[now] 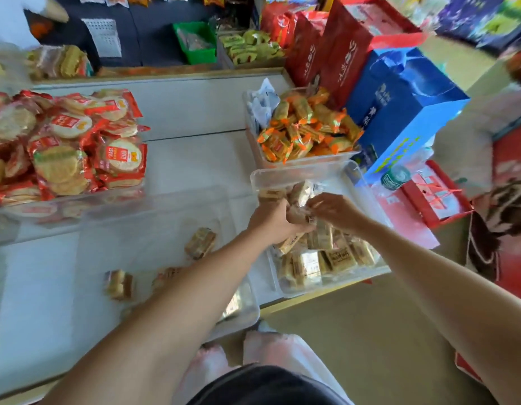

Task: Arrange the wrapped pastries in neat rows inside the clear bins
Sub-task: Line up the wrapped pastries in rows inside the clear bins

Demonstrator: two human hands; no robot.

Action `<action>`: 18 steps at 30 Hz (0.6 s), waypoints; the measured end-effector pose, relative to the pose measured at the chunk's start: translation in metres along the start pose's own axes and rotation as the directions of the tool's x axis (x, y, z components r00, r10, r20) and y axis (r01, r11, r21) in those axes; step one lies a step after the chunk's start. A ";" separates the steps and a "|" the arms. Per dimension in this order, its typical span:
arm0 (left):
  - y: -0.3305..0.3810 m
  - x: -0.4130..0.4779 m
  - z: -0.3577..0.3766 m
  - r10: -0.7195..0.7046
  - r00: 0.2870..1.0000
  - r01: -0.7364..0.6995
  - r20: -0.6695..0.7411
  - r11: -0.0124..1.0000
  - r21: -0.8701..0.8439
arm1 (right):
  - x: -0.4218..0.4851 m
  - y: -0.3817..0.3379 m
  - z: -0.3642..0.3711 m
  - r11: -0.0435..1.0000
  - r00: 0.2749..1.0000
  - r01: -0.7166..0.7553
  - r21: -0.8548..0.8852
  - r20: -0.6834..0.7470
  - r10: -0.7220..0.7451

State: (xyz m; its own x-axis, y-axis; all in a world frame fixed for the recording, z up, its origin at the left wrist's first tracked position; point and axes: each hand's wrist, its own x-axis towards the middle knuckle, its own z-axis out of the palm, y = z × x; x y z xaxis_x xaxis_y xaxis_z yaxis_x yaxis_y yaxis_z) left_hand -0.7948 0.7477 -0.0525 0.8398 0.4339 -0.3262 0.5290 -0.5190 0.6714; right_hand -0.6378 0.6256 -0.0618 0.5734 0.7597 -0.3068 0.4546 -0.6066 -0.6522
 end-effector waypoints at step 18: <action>-0.100 -0.088 -0.069 -0.078 0.850 0.119 -0.521 0.992 0.046 | 0.017 -0.150 0.089 0.878 0.854 0.477 0.038 0.215 -0.473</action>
State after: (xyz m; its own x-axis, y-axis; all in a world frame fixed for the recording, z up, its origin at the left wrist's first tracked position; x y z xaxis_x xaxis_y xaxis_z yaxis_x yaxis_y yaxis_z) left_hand -0.9304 0.8120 -0.0452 0.6089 0.7931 0.0167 0.6305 -0.4966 0.5965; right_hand -0.7568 0.7502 -0.0309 0.1281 0.9864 -0.1027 0.6468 -0.1616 -0.7454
